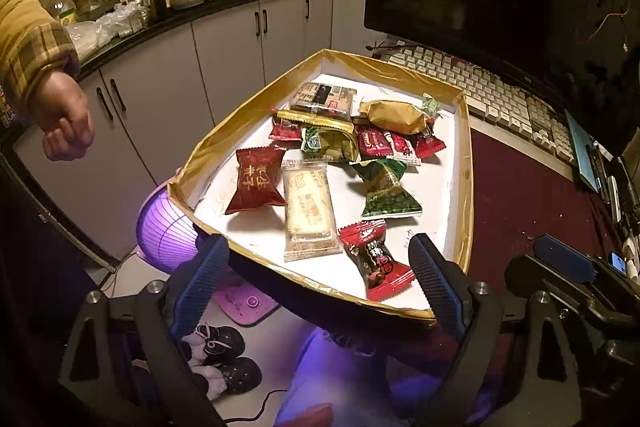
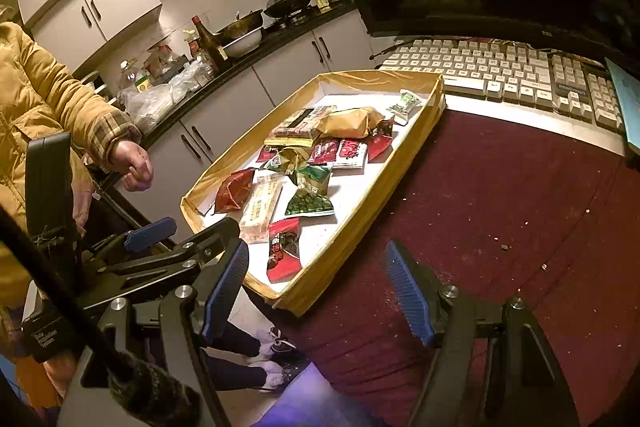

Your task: Organize snacks

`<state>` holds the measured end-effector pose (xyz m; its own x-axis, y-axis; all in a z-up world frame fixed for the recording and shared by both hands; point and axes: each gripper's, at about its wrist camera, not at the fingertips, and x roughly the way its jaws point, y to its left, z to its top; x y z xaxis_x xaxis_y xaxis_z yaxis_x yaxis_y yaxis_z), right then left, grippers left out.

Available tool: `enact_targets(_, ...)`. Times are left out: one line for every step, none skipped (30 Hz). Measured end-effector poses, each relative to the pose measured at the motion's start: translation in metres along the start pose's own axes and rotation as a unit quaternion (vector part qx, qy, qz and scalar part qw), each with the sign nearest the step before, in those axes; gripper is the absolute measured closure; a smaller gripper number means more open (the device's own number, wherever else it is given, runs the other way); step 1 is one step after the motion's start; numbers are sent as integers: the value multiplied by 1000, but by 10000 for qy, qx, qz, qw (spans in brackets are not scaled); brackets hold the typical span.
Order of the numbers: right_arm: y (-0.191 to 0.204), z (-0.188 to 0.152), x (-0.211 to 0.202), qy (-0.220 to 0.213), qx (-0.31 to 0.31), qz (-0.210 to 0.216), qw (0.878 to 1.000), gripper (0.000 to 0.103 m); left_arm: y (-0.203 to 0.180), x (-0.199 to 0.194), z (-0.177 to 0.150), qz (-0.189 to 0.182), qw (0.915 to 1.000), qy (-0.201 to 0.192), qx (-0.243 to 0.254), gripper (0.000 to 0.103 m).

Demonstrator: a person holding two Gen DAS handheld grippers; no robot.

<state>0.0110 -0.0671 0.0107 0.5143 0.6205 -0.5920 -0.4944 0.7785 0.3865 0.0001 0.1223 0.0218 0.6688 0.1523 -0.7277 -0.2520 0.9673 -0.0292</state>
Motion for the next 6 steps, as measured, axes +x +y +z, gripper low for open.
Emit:
enact_targets(0, 0, 0, 4, 6, 0, 10000, 32, 0, 1, 0, 0, 10000, 16, -10, 12)
enact_targets(-1, -1, 0, 13, 11, -4, 10000, 32, 0, 1, 0, 14, 10000, 21, -21, 12)
enact_targets(-1, -1, 0, 13, 22, -9, 10000, 32, 0, 1, 0, 16, 10000, 9, -21, 12)
enact_targets(-2, -1, 0, 12, 33, -7, 10000, 32, 0, 0, 0, 18, 10000, -14, -16, 12)
enact_targets(-2, -1, 0, 14, 41, 0, 10000, 32, 0, -1, -1, 42, 10000, -49, -8, 12)
enact_targets(-2, -1, 0, 18, 44, 3, 10000, 32, 0, -1, -1, 43, 10000, -53, 7, 12)
